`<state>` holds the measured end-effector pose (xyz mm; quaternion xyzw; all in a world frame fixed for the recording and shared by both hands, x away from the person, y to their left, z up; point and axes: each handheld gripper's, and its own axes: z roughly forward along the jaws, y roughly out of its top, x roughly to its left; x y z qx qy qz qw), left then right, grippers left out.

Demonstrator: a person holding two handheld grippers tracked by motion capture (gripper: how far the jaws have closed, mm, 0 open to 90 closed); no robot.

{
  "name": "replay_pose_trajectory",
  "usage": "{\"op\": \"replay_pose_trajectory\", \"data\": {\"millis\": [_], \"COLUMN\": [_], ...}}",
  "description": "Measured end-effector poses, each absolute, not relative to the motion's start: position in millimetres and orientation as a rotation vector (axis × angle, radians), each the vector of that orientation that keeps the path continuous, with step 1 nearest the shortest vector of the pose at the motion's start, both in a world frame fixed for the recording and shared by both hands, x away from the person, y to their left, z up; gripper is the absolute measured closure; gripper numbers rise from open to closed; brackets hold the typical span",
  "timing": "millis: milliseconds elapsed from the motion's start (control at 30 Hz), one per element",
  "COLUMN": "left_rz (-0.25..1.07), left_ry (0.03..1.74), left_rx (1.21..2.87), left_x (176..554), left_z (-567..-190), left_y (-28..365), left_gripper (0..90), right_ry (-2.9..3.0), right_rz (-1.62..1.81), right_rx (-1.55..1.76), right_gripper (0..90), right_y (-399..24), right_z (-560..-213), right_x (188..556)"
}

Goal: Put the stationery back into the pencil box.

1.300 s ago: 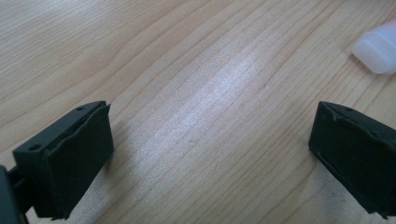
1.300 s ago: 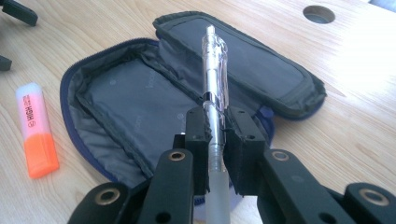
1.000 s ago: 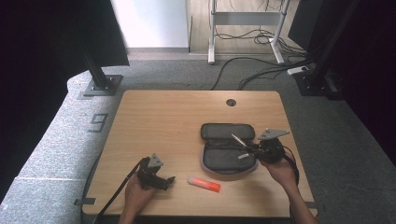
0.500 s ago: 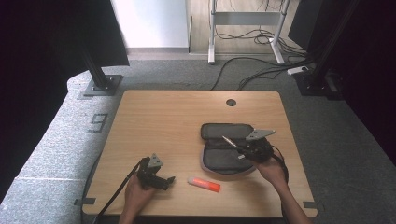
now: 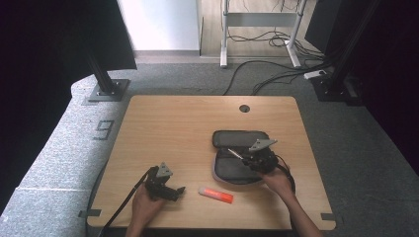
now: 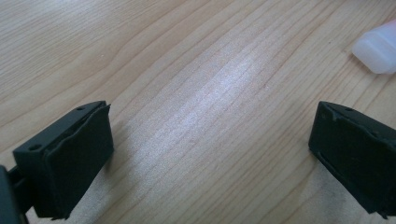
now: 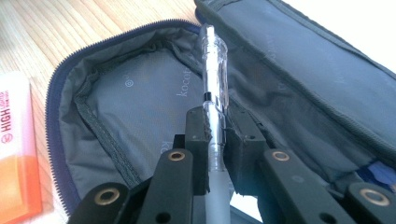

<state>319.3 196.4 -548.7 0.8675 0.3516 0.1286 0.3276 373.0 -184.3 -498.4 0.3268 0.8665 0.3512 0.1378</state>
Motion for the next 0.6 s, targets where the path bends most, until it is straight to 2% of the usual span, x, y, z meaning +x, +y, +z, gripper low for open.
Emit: {"op": "replay_pose_trajectory", "data": {"millis": [400, 533, 600], "left_rz": [0.337, 0.337, 0.336], "left_ry": [0.920, 0.920, 0.920], "left_rx": [2.272, 2.272, 2.272], "left_x": [319, 319, 319], "left_z": [-549, -549, -549], "left_y": [196, 196, 196], "left_gripper": [0.0, 0.0, 0.0], "right_ry": [2.570, 2.563, 2.554], "right_rz": [0.937, 0.944, 0.944], "right_rx": [0.951, 0.969, 0.969], "right_gripper": [77.8, 69.5, 68.5], "right_y": [-173, -175, -176], "right_z": [-515, -513, -510], "right_x": [378, 379, 379]}}
